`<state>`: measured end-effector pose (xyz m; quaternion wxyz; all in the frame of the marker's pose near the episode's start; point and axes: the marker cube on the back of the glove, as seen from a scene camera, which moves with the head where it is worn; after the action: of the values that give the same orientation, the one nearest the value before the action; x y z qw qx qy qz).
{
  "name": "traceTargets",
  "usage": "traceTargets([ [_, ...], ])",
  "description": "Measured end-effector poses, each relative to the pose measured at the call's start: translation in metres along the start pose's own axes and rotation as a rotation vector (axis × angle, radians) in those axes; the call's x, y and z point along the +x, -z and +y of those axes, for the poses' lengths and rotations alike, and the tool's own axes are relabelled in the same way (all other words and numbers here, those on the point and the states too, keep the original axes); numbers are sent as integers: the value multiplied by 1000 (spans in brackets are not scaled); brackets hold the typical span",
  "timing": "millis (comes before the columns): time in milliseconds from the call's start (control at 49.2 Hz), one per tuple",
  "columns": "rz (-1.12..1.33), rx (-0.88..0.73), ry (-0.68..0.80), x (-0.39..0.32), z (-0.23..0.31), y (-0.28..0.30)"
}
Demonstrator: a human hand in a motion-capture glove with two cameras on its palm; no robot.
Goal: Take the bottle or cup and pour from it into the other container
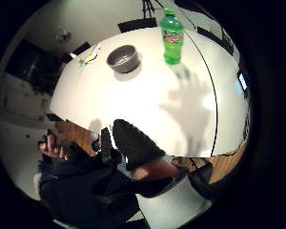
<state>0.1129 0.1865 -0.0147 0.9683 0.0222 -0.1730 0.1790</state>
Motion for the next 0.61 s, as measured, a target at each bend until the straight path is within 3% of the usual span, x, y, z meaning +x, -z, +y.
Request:
traceTargets([
  [61,-78,-83,42,51,36,16],
  [163,-80,-150,88,80,42,14],
  [325,-163,52,93,112,15,-13],
  [386,-222,42,60,121,8,-24],
  [447,-291,11,121,131,7,-32],
  [610,-543,-10,-130,127,-25,-60],
])
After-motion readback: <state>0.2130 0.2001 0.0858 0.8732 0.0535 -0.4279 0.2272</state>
